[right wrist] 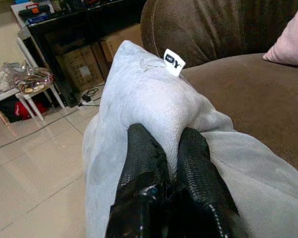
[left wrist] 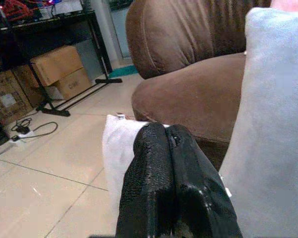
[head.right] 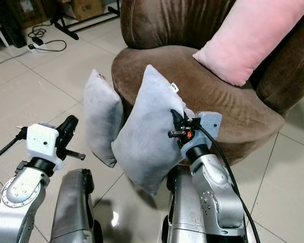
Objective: Move the pillow to the sofa from floor
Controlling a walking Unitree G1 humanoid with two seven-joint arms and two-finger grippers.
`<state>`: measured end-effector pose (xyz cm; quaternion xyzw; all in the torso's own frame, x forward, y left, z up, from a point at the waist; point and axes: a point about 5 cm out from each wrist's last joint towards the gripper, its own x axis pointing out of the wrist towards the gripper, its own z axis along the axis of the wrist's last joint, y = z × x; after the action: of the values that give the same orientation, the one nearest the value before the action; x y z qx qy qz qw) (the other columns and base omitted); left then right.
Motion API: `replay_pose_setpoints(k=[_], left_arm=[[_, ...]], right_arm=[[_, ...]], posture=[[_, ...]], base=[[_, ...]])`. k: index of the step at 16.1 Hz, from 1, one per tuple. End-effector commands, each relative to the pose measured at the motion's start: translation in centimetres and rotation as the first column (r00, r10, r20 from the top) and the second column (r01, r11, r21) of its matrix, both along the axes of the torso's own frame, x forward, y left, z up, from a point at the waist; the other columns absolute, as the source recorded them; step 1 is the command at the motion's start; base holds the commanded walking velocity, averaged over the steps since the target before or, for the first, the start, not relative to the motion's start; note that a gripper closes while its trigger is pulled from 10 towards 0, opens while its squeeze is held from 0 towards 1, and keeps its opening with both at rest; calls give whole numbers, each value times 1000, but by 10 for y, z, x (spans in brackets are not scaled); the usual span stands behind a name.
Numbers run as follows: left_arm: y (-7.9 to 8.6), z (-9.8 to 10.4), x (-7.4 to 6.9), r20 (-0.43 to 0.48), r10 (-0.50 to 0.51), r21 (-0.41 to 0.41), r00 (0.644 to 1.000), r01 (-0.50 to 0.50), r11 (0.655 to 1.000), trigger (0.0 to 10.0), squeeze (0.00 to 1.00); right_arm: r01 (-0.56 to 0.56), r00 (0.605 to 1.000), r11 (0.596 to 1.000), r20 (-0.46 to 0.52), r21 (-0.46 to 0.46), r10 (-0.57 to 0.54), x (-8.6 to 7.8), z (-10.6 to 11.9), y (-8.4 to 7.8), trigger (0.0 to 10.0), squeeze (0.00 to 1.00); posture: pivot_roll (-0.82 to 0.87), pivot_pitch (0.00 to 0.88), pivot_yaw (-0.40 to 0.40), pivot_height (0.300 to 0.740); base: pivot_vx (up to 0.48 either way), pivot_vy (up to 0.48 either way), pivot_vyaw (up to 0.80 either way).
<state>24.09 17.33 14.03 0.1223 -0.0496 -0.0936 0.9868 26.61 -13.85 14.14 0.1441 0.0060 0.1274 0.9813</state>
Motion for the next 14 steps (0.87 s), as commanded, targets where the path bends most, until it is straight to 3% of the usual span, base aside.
replay_pose_setpoints(k=[1, 9, 11, 14], left_arm=[[1, 1, 2, 15, 16, 7, 1000, -16, 1000, 10000, 0], [-1, 2, 8, 28, 16, 15, 999, -17, 1000, 10000, 0], [-1, 2, 11, 25, 9, 12, 1000, -10, 1000, 10000, 0], [-1, 2, 11, 24, 14, 5, 1000, -14, 1000, 10000, 0]], right_arm=[[24, 998, 1000, 59, 15, -25, 2, 17, -5, 10000, 0], [72, 986, 995, 142, 70, -82, 16, 60, -11, 10000, 0], [113, 972, 991, 198, 73, -125, 23, 82, -20, 10000, 0], [164, 958, 985, 227, 54, -172, 27, 92, -31, 10000, 0]], posture=[[-12, 18, -1, 512], [-8, 9, 10, 597], [-7, 6, 13, 617], [-4, 5, 12, 647]], base=[[0, 0, 0], [0, 0, 0], [0, 0, 0], [0, 0, 0]])
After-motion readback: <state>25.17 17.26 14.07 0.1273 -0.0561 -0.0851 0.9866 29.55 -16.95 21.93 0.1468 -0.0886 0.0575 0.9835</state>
